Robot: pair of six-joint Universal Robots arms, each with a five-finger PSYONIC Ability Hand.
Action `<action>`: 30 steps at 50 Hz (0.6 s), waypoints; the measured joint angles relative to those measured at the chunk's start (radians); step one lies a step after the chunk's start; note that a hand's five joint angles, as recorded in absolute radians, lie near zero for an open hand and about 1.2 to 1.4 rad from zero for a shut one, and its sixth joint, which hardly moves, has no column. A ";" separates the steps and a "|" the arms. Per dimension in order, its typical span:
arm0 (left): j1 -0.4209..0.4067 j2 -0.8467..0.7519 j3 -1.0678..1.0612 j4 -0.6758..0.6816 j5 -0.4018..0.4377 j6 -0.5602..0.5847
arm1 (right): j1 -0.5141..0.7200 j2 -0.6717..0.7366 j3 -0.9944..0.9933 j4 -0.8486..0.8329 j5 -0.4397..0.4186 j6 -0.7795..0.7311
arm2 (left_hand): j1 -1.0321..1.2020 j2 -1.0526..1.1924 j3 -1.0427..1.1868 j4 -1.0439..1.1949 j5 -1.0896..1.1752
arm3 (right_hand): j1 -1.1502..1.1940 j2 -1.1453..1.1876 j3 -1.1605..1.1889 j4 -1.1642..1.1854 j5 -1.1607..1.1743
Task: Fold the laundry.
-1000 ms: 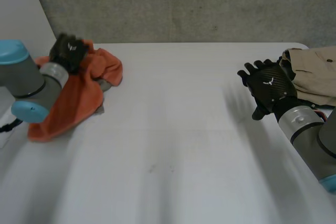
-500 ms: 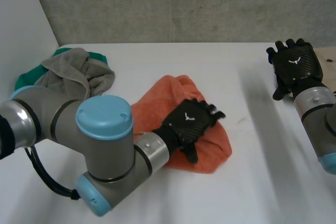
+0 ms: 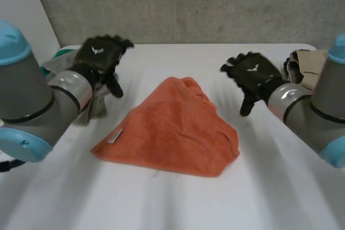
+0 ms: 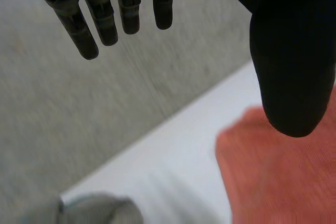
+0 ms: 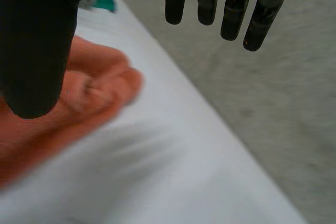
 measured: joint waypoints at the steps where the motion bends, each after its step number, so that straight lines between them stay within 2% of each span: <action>1: 0.000 -0.018 0.002 -0.011 -0.003 0.009 | 0.011 0.012 -0.023 0.029 -0.003 0.011 | 0.000 0.002 0.002 0.002 0.000 | 0.000 0.000 0.000 0.000 0.000; 6: -0.006 -0.083 0.003 -0.052 -0.029 0.041 | 0.059 0.079 -0.122 0.113 -0.004 0.087 | 0.007 0.008 0.007 0.012 0.000 | 0.000 0.000 0.000 0.000 0.000; 10: -0.025 -0.111 -0.017 -0.069 -0.085 0.051 | 0.080 0.159 -0.202 0.141 0.001 0.170 | 0.007 0.008 0.007 0.014 0.000 | 0.000 0.000 0.000 0.000 0.000; 19: -0.059 -0.052 -0.102 -0.054 -0.153 0.044 | 0.125 0.337 -0.349 0.220 0.015 0.267 | 0.007 0.008 0.007 0.014 0.000 | 0.000 0.000 0.001 0.000 0.000; 21: -0.062 -0.022 -0.125 -0.039 -0.156 0.043 | 0.137 0.366 -0.364 0.236 0.026 0.270 | 0.007 0.008 0.007 0.014 0.000 | 0.258 0.288 0.276 0.259 0.253; 22: -0.062 -0.017 -0.129 -0.037 -0.157 0.043 | 0.139 0.369 -0.365 0.238 0.029 0.269 | 0.007 0.008 0.007 0.014 0.000 | 0.289 0.329 0.315 0.297 0.290; 23: -0.063 0.003 -0.142 -0.025 -0.157 0.043 | 0.147 0.371 -0.356 0.239 0.033 0.267 | 0.007 0.008 0.007 0.014 0.000 | 0.443 0.511 0.492 0.472 0.457; 29: -0.063 0.067 -0.168 0.010 -0.155 0.042 | 0.169 0.284 -0.236 0.188 0.023 0.240 | 0.007 0.008 0.007 0.014 0.000 | 0.443 0.511 0.492 0.472 0.457; 30: -0.063 0.081 -0.170 0.015 -0.154 0.042 | 0.174 0.232 -0.174 0.157 0.008 0.223 | 0.007 0.008 0.007 0.014 0.000 | 0.733 0.934 0.971 0.542 0.910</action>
